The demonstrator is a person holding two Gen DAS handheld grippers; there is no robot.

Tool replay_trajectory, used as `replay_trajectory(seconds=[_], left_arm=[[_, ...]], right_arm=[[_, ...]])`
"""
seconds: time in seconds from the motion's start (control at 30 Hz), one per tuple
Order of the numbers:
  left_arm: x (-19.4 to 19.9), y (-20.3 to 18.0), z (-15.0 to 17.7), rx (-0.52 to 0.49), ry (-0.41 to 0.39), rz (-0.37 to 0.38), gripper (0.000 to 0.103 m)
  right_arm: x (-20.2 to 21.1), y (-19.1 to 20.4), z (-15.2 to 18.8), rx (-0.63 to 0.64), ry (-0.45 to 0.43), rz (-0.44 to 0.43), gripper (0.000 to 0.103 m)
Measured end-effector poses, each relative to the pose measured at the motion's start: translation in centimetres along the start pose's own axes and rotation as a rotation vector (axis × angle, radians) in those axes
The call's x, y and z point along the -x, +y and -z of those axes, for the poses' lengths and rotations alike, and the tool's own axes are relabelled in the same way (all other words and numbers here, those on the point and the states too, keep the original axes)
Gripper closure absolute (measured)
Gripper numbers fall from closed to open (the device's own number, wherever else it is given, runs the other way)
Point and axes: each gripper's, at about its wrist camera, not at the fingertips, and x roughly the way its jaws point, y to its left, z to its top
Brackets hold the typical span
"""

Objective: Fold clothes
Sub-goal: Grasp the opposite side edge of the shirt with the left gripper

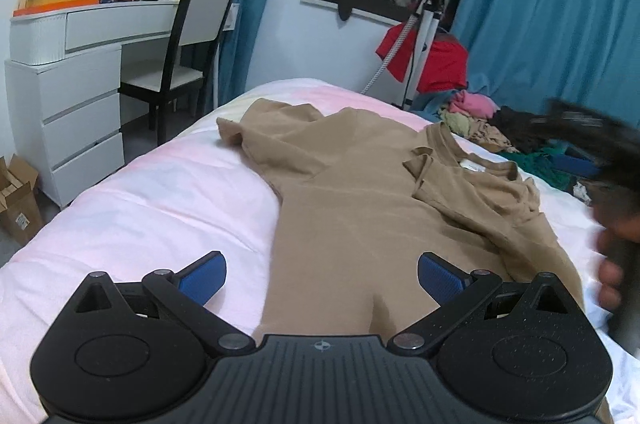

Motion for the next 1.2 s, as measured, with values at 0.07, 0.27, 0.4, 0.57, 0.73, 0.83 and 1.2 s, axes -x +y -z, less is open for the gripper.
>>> replay_trajectory(seconds=[0.07, 0.27, 0.4, 0.57, 0.73, 0.83, 1.2], left_arm=[[0.7, -0.4, 0.2, -0.008, -0.007, 0.009, 0.0], [3.7, -2.1, 1.3, -0.056, -0.003, 0.048, 0.0], [6.7, -4.0, 2.4, -0.119, -0.005, 0.085, 0.0], [10.1, -7.1, 4.0, -0.229, -0.017, 0.153, 0.0], [11.9, -10.6, 6.2, -0.289, 0.055, 0.282, 0.002], [12.7, -14.0, 7.9, -0.342, 0.109, 0.388, 0.005], [12.3, -24.5, 17.0, -0.649, 0.262, 0.614, 0.034]], right_arm=[[3.9, -0.1, 0.1, -0.019, -0.031, 0.012, 0.018], [17.6, -2.6, 2.3, -0.151, -0.094, 0.021, 0.018], [24.1, -4.0, 3.9, -0.21, -0.104, 0.048, 0.017], [28.5, -5.5, 4.7, -0.19, -0.169, 0.09, 0.017], [31.2, -8.1, 4.0, -0.217, -0.226, 0.152, 0.017], [32.6, -10.1, 4.0, -0.216, -0.239, 0.178, 0.017], [33.7, -16.8, 6.0, -0.372, -0.257, 0.216, 0.017]])
